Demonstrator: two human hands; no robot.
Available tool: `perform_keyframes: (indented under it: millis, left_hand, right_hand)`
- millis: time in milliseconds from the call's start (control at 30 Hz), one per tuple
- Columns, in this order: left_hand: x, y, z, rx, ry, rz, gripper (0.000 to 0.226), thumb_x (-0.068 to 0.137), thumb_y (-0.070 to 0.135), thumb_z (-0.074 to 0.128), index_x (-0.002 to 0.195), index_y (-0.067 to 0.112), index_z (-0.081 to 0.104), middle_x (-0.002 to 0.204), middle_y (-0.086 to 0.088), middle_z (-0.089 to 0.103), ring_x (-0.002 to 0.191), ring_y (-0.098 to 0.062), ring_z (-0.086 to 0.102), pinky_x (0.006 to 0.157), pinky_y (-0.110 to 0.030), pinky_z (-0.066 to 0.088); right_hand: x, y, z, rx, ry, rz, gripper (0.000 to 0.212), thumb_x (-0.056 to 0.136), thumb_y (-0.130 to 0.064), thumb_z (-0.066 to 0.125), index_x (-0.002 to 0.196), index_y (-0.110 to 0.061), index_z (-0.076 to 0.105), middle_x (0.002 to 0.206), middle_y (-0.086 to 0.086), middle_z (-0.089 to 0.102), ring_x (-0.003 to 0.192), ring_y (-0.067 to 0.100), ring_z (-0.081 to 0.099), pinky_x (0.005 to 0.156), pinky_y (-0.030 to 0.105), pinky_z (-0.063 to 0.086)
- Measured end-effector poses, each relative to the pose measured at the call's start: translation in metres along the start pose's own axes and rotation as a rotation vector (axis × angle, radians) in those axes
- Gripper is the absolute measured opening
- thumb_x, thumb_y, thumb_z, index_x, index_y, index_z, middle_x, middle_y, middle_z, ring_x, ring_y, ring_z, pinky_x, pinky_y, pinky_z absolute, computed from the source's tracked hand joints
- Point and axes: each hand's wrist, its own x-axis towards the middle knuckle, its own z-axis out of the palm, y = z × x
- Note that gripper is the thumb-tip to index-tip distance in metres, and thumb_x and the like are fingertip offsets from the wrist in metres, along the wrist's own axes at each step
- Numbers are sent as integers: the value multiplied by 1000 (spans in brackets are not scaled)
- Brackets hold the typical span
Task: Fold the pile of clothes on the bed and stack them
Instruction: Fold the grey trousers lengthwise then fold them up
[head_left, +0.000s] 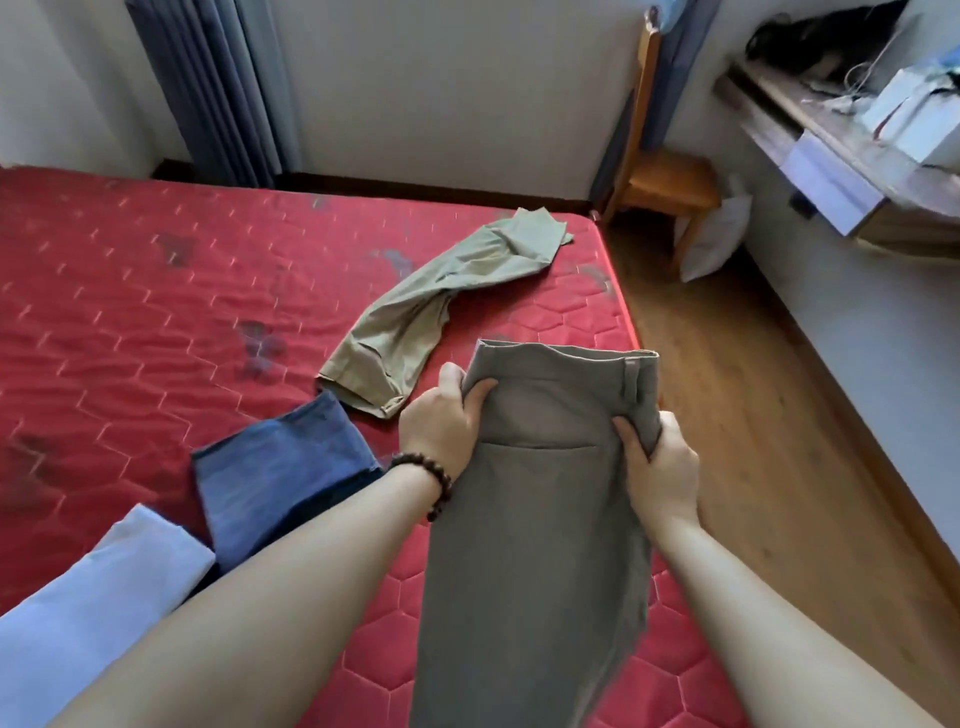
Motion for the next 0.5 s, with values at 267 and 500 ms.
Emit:
perform_keyframes:
  millis: [267,500]
  left_hand:
    - [87,-41,108,164,-18,-65,42,96,54,41,93,13,50,80,-12,66,80,-35,63,65,-39,40]
    - [132,-117,228,226,-246,-200,43,100,42,41,129,10,45,118,-18,61,111,-36,56,85,-42,42]
  right_hand:
    - [106,77,78,3,-94,55,29,91,-40,62,83,-13,52,69,-4,59,66,23,53,60,31,29]
    - [175,176,170,-184,-372,254,42,92,-44,59,114,-9,53,106,11,64,105,34,59,78,36,41]
